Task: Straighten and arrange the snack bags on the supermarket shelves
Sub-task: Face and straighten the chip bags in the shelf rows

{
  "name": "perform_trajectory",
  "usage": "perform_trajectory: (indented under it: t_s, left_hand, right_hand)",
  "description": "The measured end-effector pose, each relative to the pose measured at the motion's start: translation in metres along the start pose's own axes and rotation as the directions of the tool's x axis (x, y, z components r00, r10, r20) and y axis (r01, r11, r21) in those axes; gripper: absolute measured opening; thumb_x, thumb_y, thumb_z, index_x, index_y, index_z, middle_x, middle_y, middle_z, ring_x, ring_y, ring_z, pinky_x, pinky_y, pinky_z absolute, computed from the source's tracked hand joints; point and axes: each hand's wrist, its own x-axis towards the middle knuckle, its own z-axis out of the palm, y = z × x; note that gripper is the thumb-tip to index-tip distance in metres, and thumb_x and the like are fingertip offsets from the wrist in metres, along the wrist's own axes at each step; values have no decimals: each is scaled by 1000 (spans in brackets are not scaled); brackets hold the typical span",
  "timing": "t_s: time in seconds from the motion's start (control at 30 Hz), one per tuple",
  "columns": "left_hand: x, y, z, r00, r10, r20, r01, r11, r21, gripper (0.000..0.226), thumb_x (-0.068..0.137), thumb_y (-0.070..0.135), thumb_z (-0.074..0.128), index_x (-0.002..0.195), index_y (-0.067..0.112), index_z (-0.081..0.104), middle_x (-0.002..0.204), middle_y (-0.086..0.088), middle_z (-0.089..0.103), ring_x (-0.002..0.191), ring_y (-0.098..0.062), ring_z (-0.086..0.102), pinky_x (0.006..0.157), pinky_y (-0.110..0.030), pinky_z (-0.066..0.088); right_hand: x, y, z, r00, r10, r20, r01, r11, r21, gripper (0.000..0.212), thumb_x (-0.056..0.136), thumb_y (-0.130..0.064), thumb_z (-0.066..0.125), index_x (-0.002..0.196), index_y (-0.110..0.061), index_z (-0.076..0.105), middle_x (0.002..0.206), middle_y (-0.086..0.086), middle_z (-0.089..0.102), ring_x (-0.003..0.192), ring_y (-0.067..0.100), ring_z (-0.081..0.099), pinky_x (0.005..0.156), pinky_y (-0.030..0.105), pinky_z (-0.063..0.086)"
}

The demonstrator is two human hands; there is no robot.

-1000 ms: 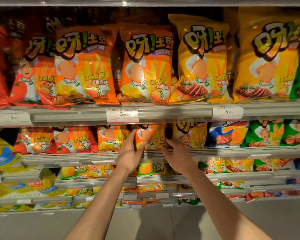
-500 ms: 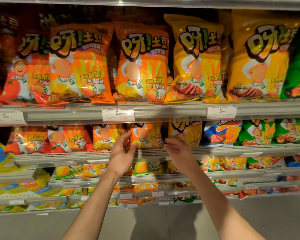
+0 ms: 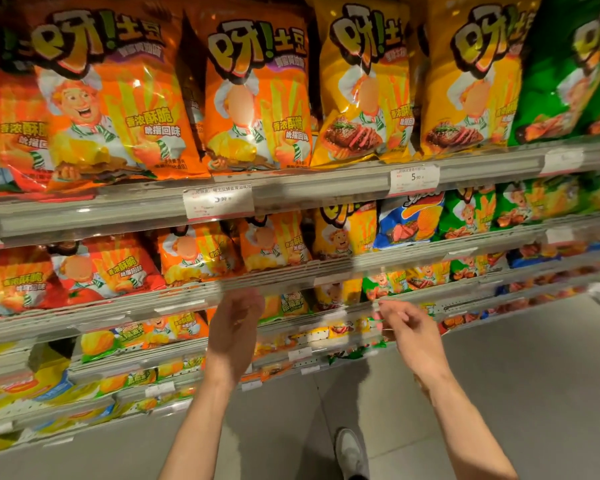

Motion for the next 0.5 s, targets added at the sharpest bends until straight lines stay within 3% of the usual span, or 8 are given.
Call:
perform_trajectory:
  t_s: [0.03,0.13,0.2,0.3,0.37,0.43,0.5]
  left_hand:
    - [-2,-1,4,1000,-17,20,17,1000,-8,17,94,-1,68,99,15,70,85,9,74,80,-3,68,71,-13,53]
    - [-10,1,21,998,-28,61,29,1000,-4,12,96,6,69,100,17,71,93,5,75,89,-10,69,78,-23,55]
    - [-13,4,36,998,-28,64,28,1000,-1,12,96,7,69,102,18,71,98,-4,75,93,-19,71,84,-33,55]
    - [-11,7,67,997,-4,83,1,999,34,6,97,5,68,100,10,70,98,-11,75,93,-24,71,83,-34,55]
    - [-9,10,99,996,22,85,-29,996,84,5,98,5,66,95,2,65,96,-20,72,91,-24,67,81,-26,52]
    - [-8,15,139,998,33,52,-38,994,105,4,98,9,66,100,6,68,94,-16,70,91,-21,65,77,-12,48]
    - [-10,21,182,1000,-6,25,3,996,93,10,99,8,65,107,9,70,95,-5,72,93,-12,67,76,-5,46]
  right_hand:
    - [-3,5,-7,1000,6,-20,-6,1000,-1,12,98,-16,66,93,-20,76,92,-24,76,101,1,69,82,8,49]
    - [-3,14,-29,997,52,-61,-51,999,17,13,98,-11,64,99,-16,76,105,-6,77,110,19,69,102,37,52]
    - [5,16,-47,995,48,-87,-46,999,14,15,99,-10,63,100,-17,76,106,1,77,111,22,69,105,43,50]
    - [31,15,-76,993,25,-114,-20,999,45,16,98,-9,61,100,-16,76,99,1,77,106,23,70,102,41,52]
    - [61,17,-97,994,6,-106,-1,999,52,14,100,-15,62,102,-11,75,96,1,77,100,24,71,93,36,56]
    - [97,17,-117,995,26,-93,-17,995,100,18,100,-13,62,108,1,72,90,7,75,86,24,71,74,23,58]
    - [127,12,-140,997,39,-74,-29,990,139,20,99,-8,63,109,7,70,84,9,75,76,18,70,68,21,57]
